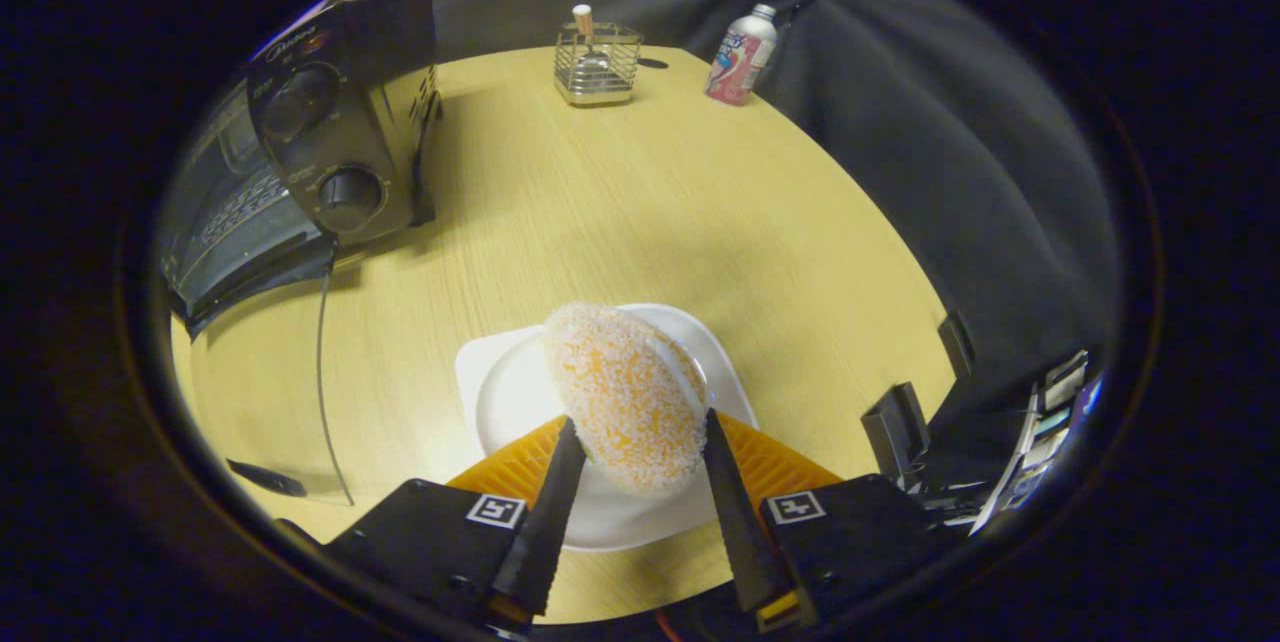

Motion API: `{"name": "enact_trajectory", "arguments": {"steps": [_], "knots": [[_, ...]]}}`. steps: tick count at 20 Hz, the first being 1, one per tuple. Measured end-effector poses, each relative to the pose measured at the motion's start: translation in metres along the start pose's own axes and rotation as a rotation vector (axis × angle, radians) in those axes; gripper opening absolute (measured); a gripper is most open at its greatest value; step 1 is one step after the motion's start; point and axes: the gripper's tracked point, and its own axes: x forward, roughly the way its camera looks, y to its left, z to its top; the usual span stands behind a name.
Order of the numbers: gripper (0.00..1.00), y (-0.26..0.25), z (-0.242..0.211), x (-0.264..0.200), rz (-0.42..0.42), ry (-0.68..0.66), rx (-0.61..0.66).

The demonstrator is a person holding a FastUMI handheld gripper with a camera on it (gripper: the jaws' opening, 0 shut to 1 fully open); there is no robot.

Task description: Open the toaster oven, put the food inside, and close the toaster oven door.

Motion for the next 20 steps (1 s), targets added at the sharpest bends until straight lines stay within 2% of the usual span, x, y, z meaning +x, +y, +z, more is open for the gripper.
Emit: {"name": "enact_trajectory", "arguments": {"steps": [6,13,16,20], "knots": [[0.63,0.001,0.006,-0.006,0.002,-0.021,0.11],[0.63,0.011,0.036,-0.041,0.084,-0.142,0.298],[0.63,0.021,0.052,-0.066,0.105,-0.196,0.338],[0.63,0.045,0.066,-0.096,0.176,-0.26,0.382]]}}
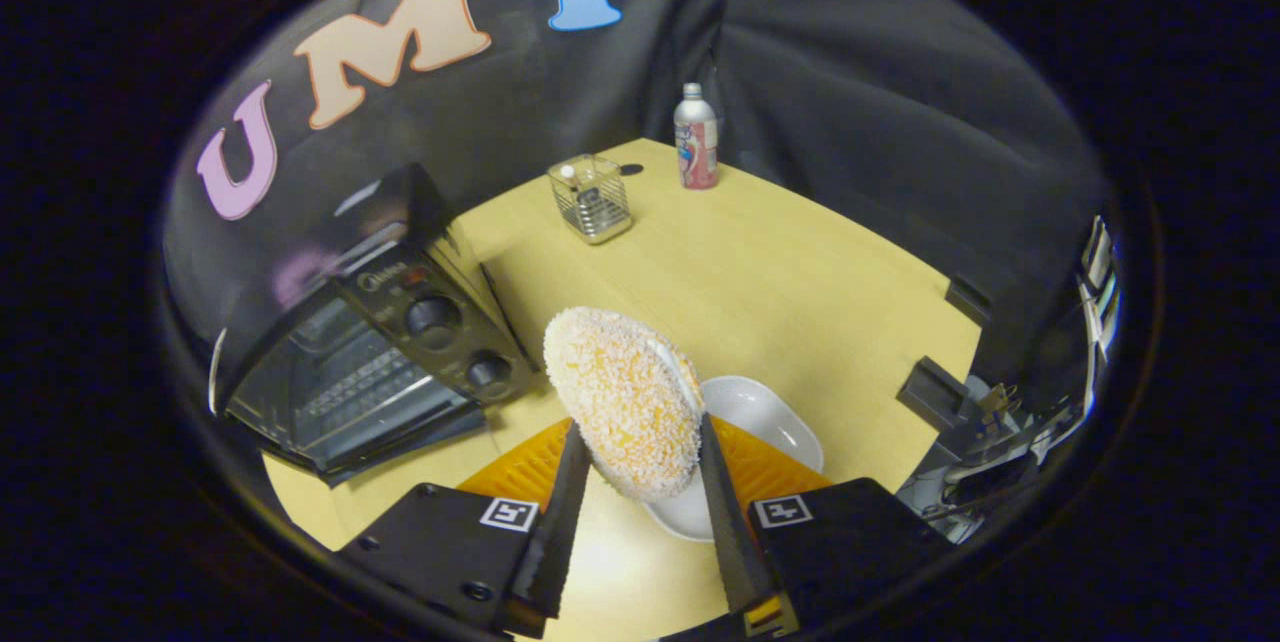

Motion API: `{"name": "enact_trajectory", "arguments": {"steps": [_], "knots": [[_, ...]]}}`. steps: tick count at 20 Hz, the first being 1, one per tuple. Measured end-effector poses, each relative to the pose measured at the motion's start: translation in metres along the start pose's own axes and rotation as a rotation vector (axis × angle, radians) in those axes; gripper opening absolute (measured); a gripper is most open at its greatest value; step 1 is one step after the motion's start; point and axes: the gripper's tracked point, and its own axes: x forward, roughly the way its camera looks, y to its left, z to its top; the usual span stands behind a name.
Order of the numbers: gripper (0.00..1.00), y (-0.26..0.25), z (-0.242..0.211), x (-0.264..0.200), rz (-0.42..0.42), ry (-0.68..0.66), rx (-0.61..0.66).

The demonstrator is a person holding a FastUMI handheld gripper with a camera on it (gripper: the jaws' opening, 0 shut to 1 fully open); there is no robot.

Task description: Open the toaster oven, put the food inside, and close the toaster oven door.

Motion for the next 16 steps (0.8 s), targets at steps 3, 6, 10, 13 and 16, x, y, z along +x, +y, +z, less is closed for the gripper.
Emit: {"name": "enact_trajectory", "arguments": {"steps": [3,6,10,13,16], "knots": [[0.63,0.03,-0.003,-0.016,0.077,-0.018,0.057],[0.63,0.06,-0.01,-0.028,0.143,-0.004,0.114],[0.63,0.105,-0.03,-0.04,0.226,0.03,0.174],[0.63,0.139,-0.048,-0.044,0.277,0.069,0.217],[0.63,0.174,-0.062,-0.043,0.312,0.115,0.289]]}}
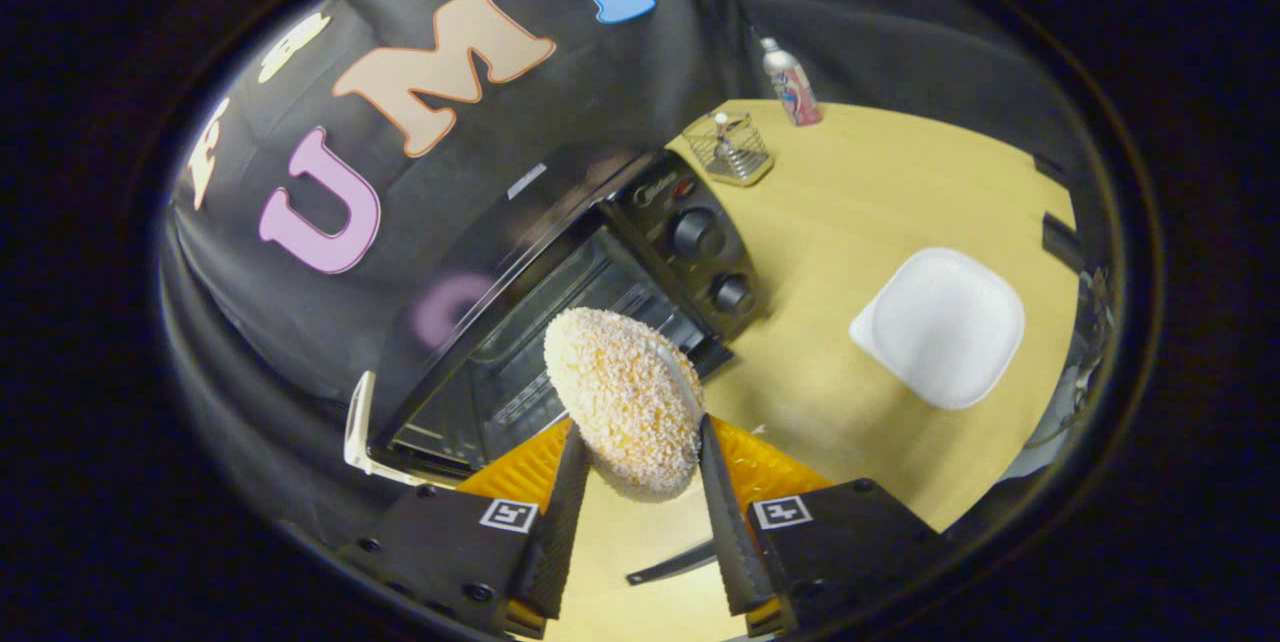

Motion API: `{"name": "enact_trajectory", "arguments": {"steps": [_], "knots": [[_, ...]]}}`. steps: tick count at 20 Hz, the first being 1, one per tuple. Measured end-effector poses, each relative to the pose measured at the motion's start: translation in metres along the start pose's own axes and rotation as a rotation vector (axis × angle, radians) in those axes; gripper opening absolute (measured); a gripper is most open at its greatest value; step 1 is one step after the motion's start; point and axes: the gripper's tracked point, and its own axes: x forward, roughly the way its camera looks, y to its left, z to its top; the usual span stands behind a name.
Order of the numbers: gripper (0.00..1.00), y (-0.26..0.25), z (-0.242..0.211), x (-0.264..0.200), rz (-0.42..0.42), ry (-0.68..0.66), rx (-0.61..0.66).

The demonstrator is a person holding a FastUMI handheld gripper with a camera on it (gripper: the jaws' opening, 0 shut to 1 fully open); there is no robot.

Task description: Open the toaster oven, put the food inside, and close the toaster oven door.

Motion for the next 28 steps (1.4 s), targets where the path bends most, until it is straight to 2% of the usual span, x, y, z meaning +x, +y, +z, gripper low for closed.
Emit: {"name": "enact_trajectory", "arguments": {"steps": [7,15,23,27,28], "knots": [[0.63,0.043,-0.024,0.032,0.006,0.049,0.147],[0.63,0.064,-0.011,0.071,0.022,0.023,0.241],[0.88,0.056,-0.013,0.079,0.011,0.01,0.201],[1.0,0.058,-0.013,0.071,0.039,0.001,0.206],[1.0,0.058,-0.012,0.069,0.041,-0.002,0.208]]}}
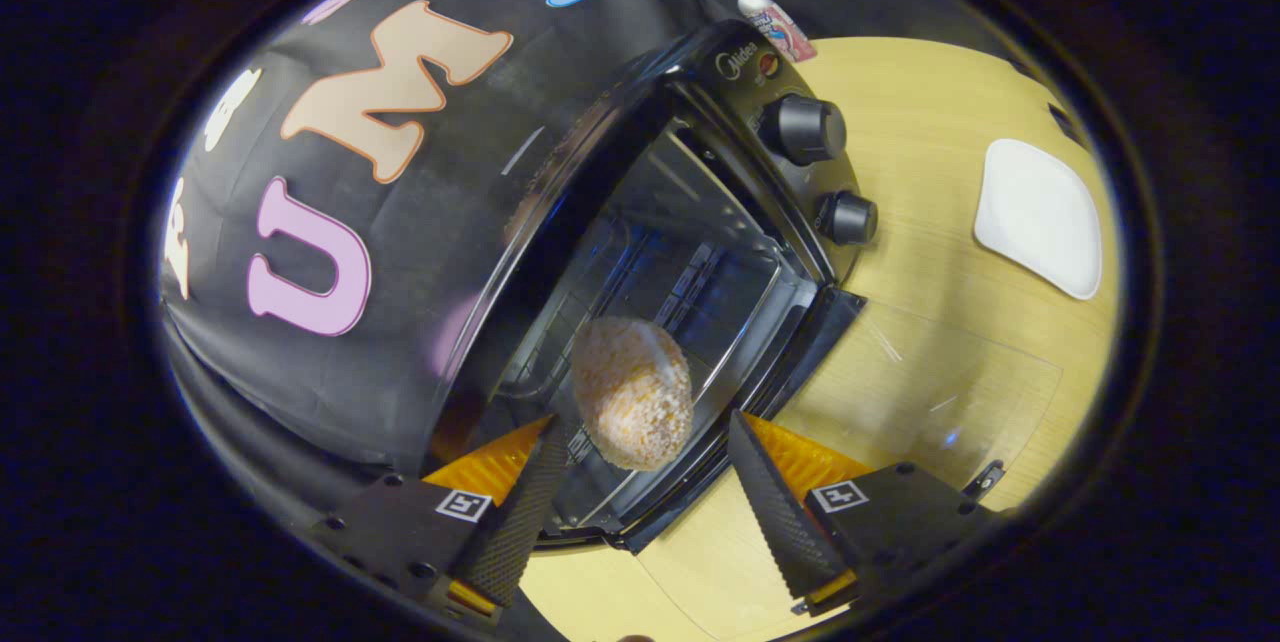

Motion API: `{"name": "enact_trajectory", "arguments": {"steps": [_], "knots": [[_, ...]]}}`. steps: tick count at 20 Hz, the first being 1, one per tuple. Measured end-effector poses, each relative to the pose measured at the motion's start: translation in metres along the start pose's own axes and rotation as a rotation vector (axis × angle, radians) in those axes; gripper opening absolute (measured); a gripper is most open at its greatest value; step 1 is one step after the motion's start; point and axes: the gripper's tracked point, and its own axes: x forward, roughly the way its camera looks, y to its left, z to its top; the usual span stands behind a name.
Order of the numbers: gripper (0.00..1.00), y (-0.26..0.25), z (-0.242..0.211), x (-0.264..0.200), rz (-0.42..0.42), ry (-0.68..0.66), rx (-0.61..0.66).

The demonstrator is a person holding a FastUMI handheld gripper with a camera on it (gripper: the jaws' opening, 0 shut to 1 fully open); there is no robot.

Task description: Open the toaster oven, put the food inside, and close the toaster oven door.

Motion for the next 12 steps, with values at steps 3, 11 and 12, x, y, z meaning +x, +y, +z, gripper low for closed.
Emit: {"name": "enact_trajectory", "arguments": {"steps": [3,11,12], "knots": [[1.0,0.001,0.001,-0.008,0.014,-0.001,-0.005],[1.0,-0.02,-0.001,-0.047,0.037,-0.008,-0.129],[1.0,-0.026,-0.002,-0.053,0.037,0.0,-0.166]]}}
